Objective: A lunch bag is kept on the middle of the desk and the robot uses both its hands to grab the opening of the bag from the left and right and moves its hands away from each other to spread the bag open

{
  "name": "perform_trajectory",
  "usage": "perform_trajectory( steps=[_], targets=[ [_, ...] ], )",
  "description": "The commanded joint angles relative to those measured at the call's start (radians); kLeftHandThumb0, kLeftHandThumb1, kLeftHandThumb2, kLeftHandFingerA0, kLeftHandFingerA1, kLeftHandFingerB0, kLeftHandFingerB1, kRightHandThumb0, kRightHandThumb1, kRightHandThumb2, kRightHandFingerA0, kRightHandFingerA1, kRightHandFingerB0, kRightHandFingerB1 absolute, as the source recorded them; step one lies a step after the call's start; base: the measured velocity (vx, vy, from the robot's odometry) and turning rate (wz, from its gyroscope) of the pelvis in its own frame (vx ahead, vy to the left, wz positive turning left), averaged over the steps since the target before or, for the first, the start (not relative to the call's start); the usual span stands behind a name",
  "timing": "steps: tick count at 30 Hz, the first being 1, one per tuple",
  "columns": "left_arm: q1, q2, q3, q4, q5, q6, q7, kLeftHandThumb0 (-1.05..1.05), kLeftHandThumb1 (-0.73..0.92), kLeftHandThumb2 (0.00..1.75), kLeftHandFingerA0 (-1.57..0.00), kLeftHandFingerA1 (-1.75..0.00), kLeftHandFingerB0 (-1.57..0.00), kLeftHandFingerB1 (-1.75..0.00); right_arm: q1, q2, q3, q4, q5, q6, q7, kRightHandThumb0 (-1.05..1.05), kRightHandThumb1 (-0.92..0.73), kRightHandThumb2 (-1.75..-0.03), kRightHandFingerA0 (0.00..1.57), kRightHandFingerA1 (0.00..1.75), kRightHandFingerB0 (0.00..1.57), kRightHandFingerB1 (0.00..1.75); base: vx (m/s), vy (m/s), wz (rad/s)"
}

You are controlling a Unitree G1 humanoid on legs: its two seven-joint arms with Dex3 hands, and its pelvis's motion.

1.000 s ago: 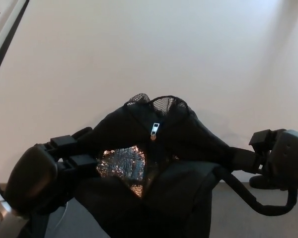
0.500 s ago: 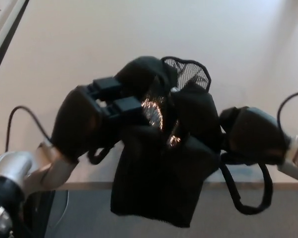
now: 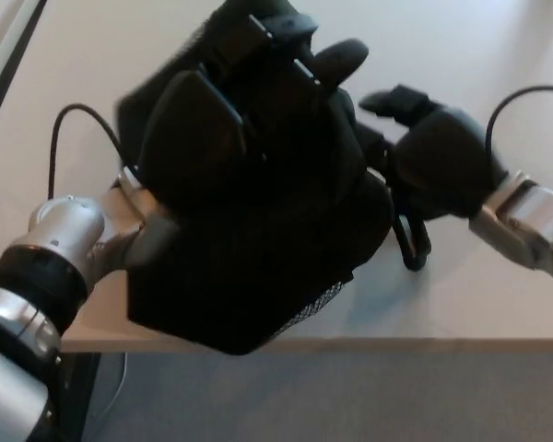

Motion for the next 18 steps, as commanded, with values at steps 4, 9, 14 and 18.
perform_trajectory(
  steps=[4, 9, 14, 18],
  targets=[
    [-0.015, 0.069, -0.006, 0.016, 0.017, 0.108, -0.027, -0.01, 0.51, 0.72, -0.17, -0.38, -0.03, -0.22, -0.091, -0.041, -0.002, -0.003, -0.009, 0.153, 0.008, -0.32, -0.48, -0.66, 0.13, 0.45, 0.00, 0.00, 0.00, 0.000, 0.00],
    [-0.011, 0.151, -0.008, -0.007, 0.021, 0.106, -0.072, 0.00, 0.46, 0.65, -0.18, -0.35, -0.06, -0.28, -0.105, -0.099, -0.012, -0.031, 0.008, 0.141, 0.038, -0.51, -0.50, -0.69, 0.14, 0.44, 0.00, 0.00, 0.00, 0.000, 0.00],
    [0.022, 0.238, 0.028, -0.049, -0.013, 0.090, -0.087, 0.04, 0.47, 0.81, -0.19, -0.39, -0.03, -0.25, -0.097, -0.174, -0.073, -0.062, 0.074, 0.091, 0.102, -0.48, -0.45, -0.55, 0.27, 0.41, 0.00, 0.13, 0.00, 0.000, 0.00],
    [0.074, 0.310, 0.073, -0.137, -0.036, 0.075, -0.100, 0.05, 0.45, 0.80, -0.19, -0.41, -0.01, -0.22, -0.055, -0.262, -0.111, -0.149, 0.084, 0.067, 0.122, -0.57, -0.40, -0.70, 0.24, 0.48, 0.00, 0.10, 0.00, 0.000, 0.00]
  ],
)
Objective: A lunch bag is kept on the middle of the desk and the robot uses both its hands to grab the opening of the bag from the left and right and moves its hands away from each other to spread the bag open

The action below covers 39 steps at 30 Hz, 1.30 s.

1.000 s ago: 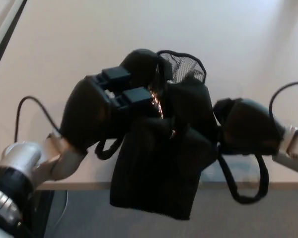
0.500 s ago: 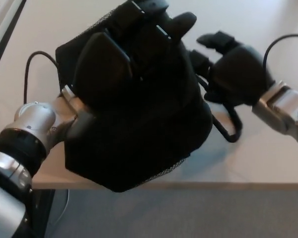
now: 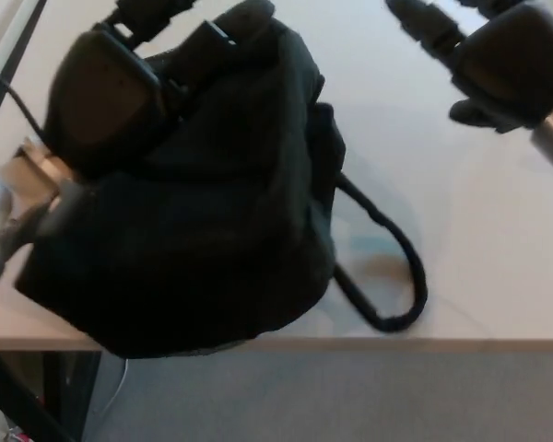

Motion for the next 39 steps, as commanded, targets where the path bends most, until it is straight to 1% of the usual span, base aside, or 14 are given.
perform_trajectory(
  steps=[1, 11, 14, 15, 19, 20, 22, 23, 26, 29, 30, 31, 33, 39],
  targets=[
    [0.087, 0.116, 0.075, -0.124, -0.063, -0.032, -0.042, 0.07, 0.44, 0.79, -0.16, -0.41, 0.00, -0.24, 0.090, -0.144, -0.082, -0.164, 0.086, -0.060, 0.038, -0.60, -0.40, -0.71, 0.25, 0.49, 0.00, 0.12, 0.00, 0.000, 0.00],
    [0.560, 0.346, 0.433, -0.664, -0.237, -0.096, -0.043, 0.17, 0.43, 0.77, -0.18, -0.34, -0.06, -0.25, 0.895, -0.397, -0.602, -1.045, 0.316, -0.180, 0.015, -0.50, -0.47, -0.71, 0.35, 0.46, 0.08, 0.36, 0.00, 0.000, 0.00],
    [0.696, 0.372, 0.560, -0.754, -0.254, -0.111, -0.018, 0.07, 0.34, 0.86, -0.09, -0.48, -0.01, -0.45, 1.208, -0.349, -0.816, -1.187, 0.360, -0.331, -0.028, -0.46, -0.44, -0.69, 0.35, 0.45, 0.15, 0.37, 0.00, 0.000, 0.00],
    [0.725, 0.375, 0.587, -0.774, -0.272, -0.113, -0.038, 0.07, 0.51, 0.57, -0.17, -0.29, -0.11, -0.26, 1.270, -0.328, -0.863, -1.214, 0.357, -0.348, -0.031, -0.45, -0.44, -0.70, 0.42, 0.47, 0.13, 0.37, 0.00, 0.000, 0.00],
    [0.814, 0.393, 0.690, -0.823, -0.326, -0.142, -0.085, 0.12, 0.51, 0.63, -0.15, -0.32, -0.09, -0.22, 1.487, -0.234, -1.006, -1.264, 0.356, -0.405, -0.064, -0.37, -0.55, -0.56, 0.51, 0.38, 0.19, 0.28, 0.00, 0.000, 0.00],
    [0.833, 0.388, 0.716, -0.837, -0.355, -0.146, -0.104, 0.07, 0.58, 0.61, -0.50, -0.39, -0.10, -0.25, 1.539, -0.212, -1.035, -1.272, 0.360, -0.410, -0.065, -0.37, -0.54, -0.56, 0.47, 0.38, 0.18, 0.27, 0.00, 0.000, 0.00],
    [0.866, 0.377, 0.751, -0.868, -0.408, -0.144, -0.145, 0.03, 0.63, 0.60, -0.56, -0.40, -0.11, -0.26, 1.594, -0.193, -1.059, -1.275, 0.363, -0.418, -0.069, -0.38, -0.54, -0.57, 0.42, 0.37, 0.15, 0.27, 0.00, 0.000, 0.00],
    [0.881, 0.375, 0.781, -0.886, -0.419, -0.147, -0.153, -0.03, 0.70, 0.60, -0.73, -0.82, -0.11, -0.24, 1.662, -0.173, -1.083, -1.276, 0.355, -0.424, -0.072, -0.37, -0.55, -0.57, 0.36, 0.35, 0.17, 0.28, 0.00, 0.000, 0.00],
    [0.897, 0.358, 0.818, -0.918, -0.421, -0.117, -0.177, -0.08, 0.70, 0.61, -0.64, -1.19, -0.11, -0.26, 1.759, -0.135, -1.107, -1.289, 0.327, -0.419, -0.088, -0.44, -0.46, -0.69, 0.35, 0.44, 0.20, 0.37, 0.00, 0.000, 0.00],
    [0.893, 0.372, 0.805, -0.916, -0.489, -0.120, -0.240, -0.07, 0.69, 0.61, -0.74, -1.02, -0.11, -0.26, 1.820, -0.103, -1.116, -1.301, 0.324, -0.436, -0.107, -0.42, -0.44, -0.66, 0.33, 0.43, 0.21, 0.37, 0.00, 0.000, 0.00],
    [0.905, 0.378, 0.804, -0.926, -0.518, -0.113, -0.277, -0.07, 0.47, 0.95, -0.81, -1.01, 0.00, -0.44, 1.838, -0.093, -1.121, -1.307, 0.325, -0.445, -0.110, -0.43, -0.44, -0.67, 0.33, 0.43, 0.20, 0.37, 0.00, 0.000, 0.00],
    [0.934, 0.373, 0.810, -0.957, -0.548, -0.088, -0.320, -0.09, 0.63, 0.59, -0.72, -0.72, -0.12, -0.26, 1.858, -0.084, -1.123, -1.306, 0.330, -0.461, -0.116, -0.45, -0.46, -0.69, 0.33, 0.44, 0.19, 0.37, 0.00, 0.000, 0.00],
    [0.967, 0.361, 0.820, -0.986, -0.571, -0.076, -0.346, -0.12, 0.60, 0.58, -0.51, -0.39, -0.14, -0.27, 1.880, -0.069, -1.126, -1.306, 0.331, -0.482, -0.127, -0.41, -0.58, -0.58, 0.38, 0.36, 0.22, 0.29, 0.00, 0.000, 0.00],
    [1.293, 0.368, 0.813, -1.078, -0.755, -0.214, -0.389, -0.20, 0.69, 0.60, -0.25, -0.35, -0.01, -0.24, 2.006, 0.040, -1.084, -1.297, 0.288, -0.631, -0.224, -0.48, -0.67, -0.60, 0.50, 0.39, 0.27, 0.30, 0.00, 0.000, 0.00]
  ],
)
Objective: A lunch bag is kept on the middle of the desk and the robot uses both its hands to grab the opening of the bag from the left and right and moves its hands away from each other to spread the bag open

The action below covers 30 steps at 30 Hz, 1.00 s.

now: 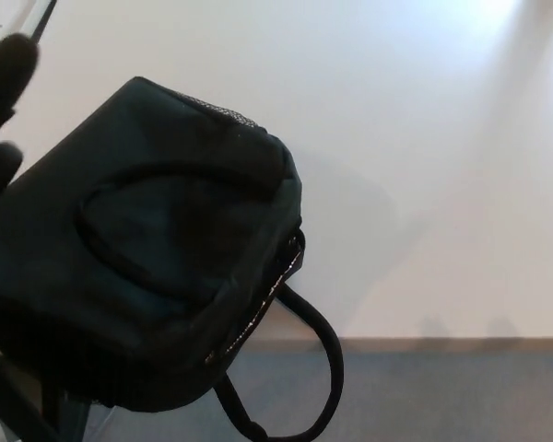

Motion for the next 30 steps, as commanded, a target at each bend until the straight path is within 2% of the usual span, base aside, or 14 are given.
perform_trajectory(
  steps=[1, 2, 3, 4, 5, 12, 20, 21, 25, 26, 27, 28, 29, 30],
  targets=[
    [0.520, 0.069, 0.143, -0.280, -0.541, -0.192, -0.262, -0.20, 0.69, 0.60, -0.25, -0.35, -0.01, -0.24, 0.336, 0.157, -0.141, -0.127, 0.067, -0.385, -0.244, -0.48, -0.67, -0.60, 0.50, 0.39, 0.27, 0.30, 0.00, 0.000, 0.00],
    [0.598, 0.048, 0.146, -0.308, -0.541, -0.212, -0.250, -0.19, 0.68, 0.59, -0.25, -0.35, -0.04, -0.23, 0.359, 0.156, -0.125, -0.113, 0.051, -0.409, -0.247, -0.48, -0.70, -0.61, 0.44, 0.36, 0.25, 0.30, 0.00, 0.000, 0.00],
    [0.648, 0.026, 0.145, -0.313, -0.528, -0.247, -0.223, -0.20, 0.66, 0.62, -0.26, -0.39, -0.11, -0.21, 0.377, 0.154, -0.104, -0.098, 0.043, -0.427, -0.239, -0.55, -0.59, -0.84, 0.28, 0.45, 0.17, 0.41, 0.00, 0.000, 0.00],
    [0.678, 0.011, 0.140, -0.307, -0.513, -0.284, -0.195, -0.20, 0.66, 0.62, -0.26, -0.39, -0.11, -0.21, 0.389, 0.151, -0.083, -0.083, 0.038, -0.440, -0.232, -0.55, -0.59, -0.84, 0.28, 0.45, 0.17, 0.41, 0.00, 0.000, 0.00],
    [0.749, -0.020, 0.155, -0.304, -0.487, -0.313, -0.172, -0.29, 0.72, 0.63, -0.26, -0.38, -0.11, -0.25, 0.406, 0.159, -0.055, -0.063, 0.014, -0.438, -0.241, -0.50, -0.71, -0.62, 0.35, 0.34, 0.27, 0.30, 0.00, 0.000, 0.00],
    [1.154, -0.115, 0.022, -0.146, -0.475, -0.533, -0.079, -0.24, 0.73, 0.66, -0.20, -0.35, -0.09, -0.18, 0.439, 0.181, 0.130, 0.115, -0.158, -0.356, -0.334, -0.55, -0.73, -0.62, 0.33, 0.35, 0.26, 0.30, 0.00, 0.000, 0.00],
    [1.256, -0.122, -0.171, -0.015, -0.544, -0.511, -0.160, -0.32, 0.79, 0.63, -0.15, -0.31, -0.07, -0.24, 0.365, 0.160, 0.292, 0.347, -0.164, -0.286, -0.278, -0.56, -0.73, -0.62, 0.23, 0.31, 0.16, 0.28, 0.00, 0.000, 0.00],
    [1.250, -0.114, -0.207, -0.011, -0.571, -0.502, -0.185, -0.31, 0.78, 0.67, -0.14, -0.31, -0.10, -0.20, 0.350, 0.158, 0.315, 0.374, -0.176, -0.265, -0.279, -0.63, -0.60, -0.87, 0.16, 0.43, 0.09, 0.39, 0.00, 0.000, 0.00],
    [1.234, -0.103, -0.288, 0.006, -0.638, -0.478, -0.245, -0.29, 0.79, 0.67, -0.13, -0.31, -0.11, -0.20, 0.308, 0.153, 0.371, 0.432, -0.173, -0.231, -0.255, -0.59, -0.77, -0.66, 0.24, 0.33, 0.14, 0.26, 0.00, 0.000, 0.00],
    [1.222, -0.090, -0.323, 0.012, -0.695, -0.438, -0.295, -0.22, 0.79, 1.21, 0.00, -0.50, 0.00, -0.49, 0.294, 0.160, 0.385, 0.456, -0.144, -0.229, -0.217, -0.63, -0.58, -0.89, 0.16, 0.45, 0.06, 0.38, 0.00, 0.000, 0.00],
    [1.225, -0.078, -0.336, 0.004, -0.730, -0.402, -0.329, -0.35, 0.83, 0.65, -0.10, -0.28, -0.06, -0.25, 0.282, 0.161, 0.397, 0.472, -0.137, -0.226, -0.214, -0.63, -0.58, -0.88, 0.18, 0.45, 0.06, 0.38, 0.00, 0.000, 0.00],
    [1.232, -0.071, -0.337, -0.006, -0.744, -0.378, -0.347, -0.35, 0.83, 0.65, -0.10, -0.28, -0.06, -0.25, 0.274, 0.159, 0.403, 0.481, -0.141, -0.223, -0.223, -0.63, -0.58, -0.88, 0.18, 0.45, 0.06, 0.38, 0.00, 0.000, 0.00],
    [1.242, -0.063, -0.331, -0.031, -0.753, -0.338, -0.368, -0.23, 0.77, 1.20, 0.00, -0.51, 0.00, -0.50, 0.259, 0.157, 0.415, 0.505, -0.147, -0.221, -0.238, -0.57, -0.74, -0.62, 0.28, 0.34, 0.12, 0.26, 0.00, 0.000, 0.00],
    [1.246, -0.059, -0.329, -0.041, -0.758, -0.323, -0.377, -0.23, 0.77, 1.20, 0.00, -0.51, 0.00, -0.50, 0.253, 0.155, 0.422, 0.516, -0.149, -0.220, -0.246, -0.57, -0.74, -0.62, 0.28, 0.34, 0.12, 0.26, 0.00, 0.000, 0.00]
  ],
)
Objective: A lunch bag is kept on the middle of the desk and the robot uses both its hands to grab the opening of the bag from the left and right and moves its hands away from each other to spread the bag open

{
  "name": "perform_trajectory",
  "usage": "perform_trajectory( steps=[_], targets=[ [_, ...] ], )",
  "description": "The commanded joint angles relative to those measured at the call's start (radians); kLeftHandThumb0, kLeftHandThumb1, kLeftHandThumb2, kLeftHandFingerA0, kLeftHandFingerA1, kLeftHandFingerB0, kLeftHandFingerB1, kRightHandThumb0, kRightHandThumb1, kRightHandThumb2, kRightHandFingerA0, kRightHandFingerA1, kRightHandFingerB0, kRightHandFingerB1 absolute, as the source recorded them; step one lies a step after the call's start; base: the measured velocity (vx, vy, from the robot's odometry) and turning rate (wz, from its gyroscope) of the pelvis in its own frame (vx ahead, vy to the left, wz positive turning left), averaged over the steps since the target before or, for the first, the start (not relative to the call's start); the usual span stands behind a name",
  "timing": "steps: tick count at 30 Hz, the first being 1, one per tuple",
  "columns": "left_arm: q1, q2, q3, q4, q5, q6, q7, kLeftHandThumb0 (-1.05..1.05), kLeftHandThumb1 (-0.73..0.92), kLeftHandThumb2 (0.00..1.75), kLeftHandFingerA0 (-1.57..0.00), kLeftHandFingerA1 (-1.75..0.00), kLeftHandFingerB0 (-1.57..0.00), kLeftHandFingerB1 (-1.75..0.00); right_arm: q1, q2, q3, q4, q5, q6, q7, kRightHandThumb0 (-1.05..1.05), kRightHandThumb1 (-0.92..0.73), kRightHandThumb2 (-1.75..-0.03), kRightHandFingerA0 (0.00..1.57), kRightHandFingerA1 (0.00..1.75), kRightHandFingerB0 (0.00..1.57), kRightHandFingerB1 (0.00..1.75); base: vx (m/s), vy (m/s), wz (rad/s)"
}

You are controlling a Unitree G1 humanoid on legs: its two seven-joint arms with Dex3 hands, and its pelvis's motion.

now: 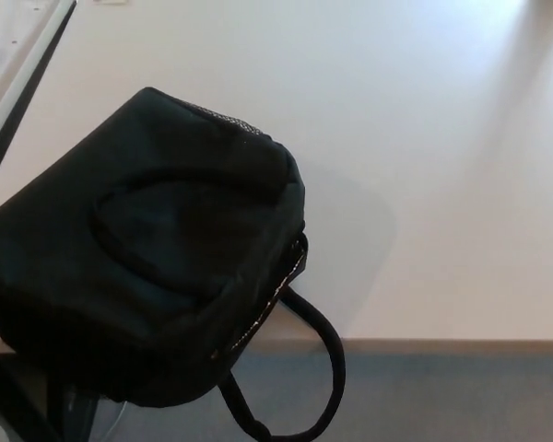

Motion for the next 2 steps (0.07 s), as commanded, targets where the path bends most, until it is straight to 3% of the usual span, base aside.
perform_trajectory(
  steps=[1, 2],
  targets=[
    [0.057, 0.063, -0.120, 0.015, -0.397, 0.010, -0.271, -0.47, 0.75, 0.87, -0.05, -0.36, -0.04, -0.22, -0.076, 0.010, 0.117, 0.170, -0.013, -0.017, -0.036, -0.56, -0.76, -0.62, 0.27, 0.35, 0.11, 0.25, 0.00, 0.000, 0.00],
    [0.055, 0.063, -0.121, 0.017, -0.399, 0.012, -0.275, -0.47, 0.75, 0.87, -0.05, -0.36, -0.04, -0.22, -0.076, 0.009, 0.118, 0.171, -0.008, -0.017, -0.031, -0.56, -0.76, -0.62, 0.27, 0.35, 0.11, 0.25, 0.00, 0.000, 0.00]
  ],
)
